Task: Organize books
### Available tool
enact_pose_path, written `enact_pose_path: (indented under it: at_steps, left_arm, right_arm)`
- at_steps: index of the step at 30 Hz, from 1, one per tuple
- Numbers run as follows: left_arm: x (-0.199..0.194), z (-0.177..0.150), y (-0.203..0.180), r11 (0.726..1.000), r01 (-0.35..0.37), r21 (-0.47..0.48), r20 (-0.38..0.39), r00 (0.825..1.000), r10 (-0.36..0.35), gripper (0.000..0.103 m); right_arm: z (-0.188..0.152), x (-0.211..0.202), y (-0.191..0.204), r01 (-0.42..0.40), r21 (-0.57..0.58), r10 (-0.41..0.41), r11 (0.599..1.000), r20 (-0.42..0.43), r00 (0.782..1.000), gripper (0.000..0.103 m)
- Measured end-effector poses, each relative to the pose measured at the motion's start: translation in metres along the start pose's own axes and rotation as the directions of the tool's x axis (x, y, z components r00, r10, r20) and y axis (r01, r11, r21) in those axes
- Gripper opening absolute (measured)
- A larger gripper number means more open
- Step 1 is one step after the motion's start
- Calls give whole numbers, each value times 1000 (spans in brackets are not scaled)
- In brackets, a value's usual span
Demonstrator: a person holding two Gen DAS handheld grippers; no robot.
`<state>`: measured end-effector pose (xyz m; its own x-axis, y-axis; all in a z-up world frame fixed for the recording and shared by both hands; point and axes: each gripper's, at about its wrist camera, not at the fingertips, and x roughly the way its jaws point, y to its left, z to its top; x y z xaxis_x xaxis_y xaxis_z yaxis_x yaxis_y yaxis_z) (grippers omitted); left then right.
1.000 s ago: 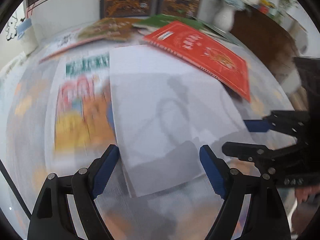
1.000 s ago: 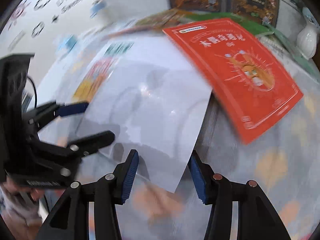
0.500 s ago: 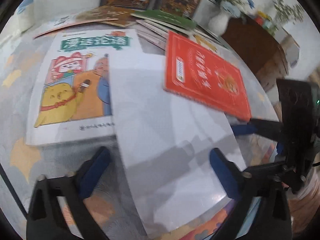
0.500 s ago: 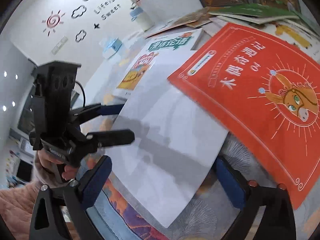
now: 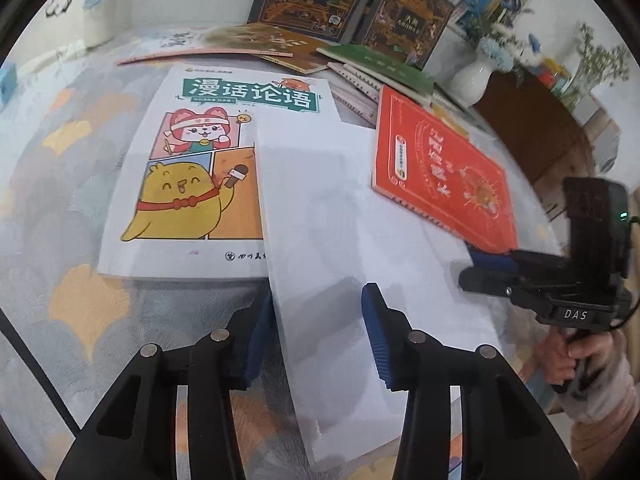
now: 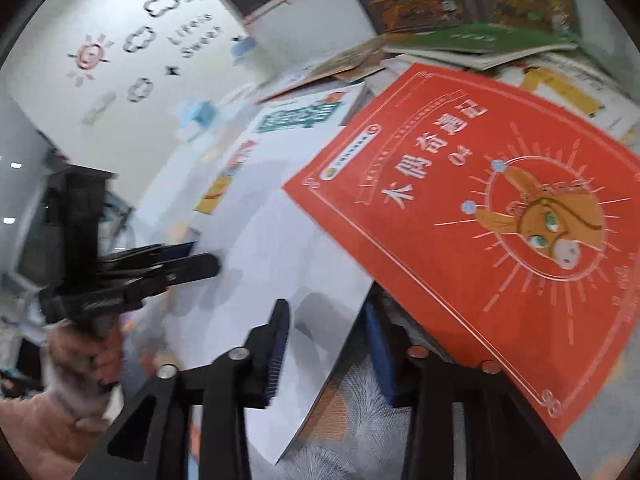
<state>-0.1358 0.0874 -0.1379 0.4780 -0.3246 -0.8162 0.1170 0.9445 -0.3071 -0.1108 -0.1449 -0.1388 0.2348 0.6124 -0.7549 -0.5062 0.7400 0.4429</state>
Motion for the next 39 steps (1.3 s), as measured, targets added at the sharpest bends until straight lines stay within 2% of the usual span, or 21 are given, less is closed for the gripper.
enact_pose_path:
  at_steps: [1,2,5,8,12,18,22,27,30,34,39]
  left_arm:
    - [-2,-1,-1,1000,-10,-6,-12,1000,10,41]
    - [-5,-2,-2,1000,-23,-9,-20,1000,23,41]
    - [-18,-8,0,998,-69,9,-15,997,69,41]
    - [-29,-14,2,995,-101,7,3,995,101,41]
    - [-38,-21,1,980,-192,48,25,981,191,41]
    - [-59,-27,12,981,-194,20,45,980,193,41]
    - [-66,-19,11,977,-211,18,75,975,210,41]
    - [-80,-8,10,985,-173,21,121,978,169,41]
    - [-90,-5,16,985,-173,18,145,975,169,41]
    - [-98,-6,37,983,-182,-18,152,971,183,41]
    - [-105,-17,79,979,-166,-116,146,972,182,41]
  right_arm:
    - [-2,-2,8,41,-13,-41,999,0,999,31]
    - [-2,-2,13,48,-21,-48,999,-1,999,31]
    - [-9,-5,21,2,-32,-3,999,-15,1000,23]
    - [-14,2,31,-25,-35,24,999,-32,999,23]
    - [-19,5,51,-47,-64,45,997,-34,998,23]
    - [-16,9,68,-84,-69,81,994,-41,996,23]
    - [-4,-2,81,-74,-108,75,991,2,997,23]
    - [10,-21,91,-32,-147,41,989,57,998,23]
    - [19,-20,102,-36,-171,45,985,50,998,23]
    - [32,-5,125,-44,-222,54,974,40,998,23]
    - [49,25,158,-96,-273,105,957,20,994,23]
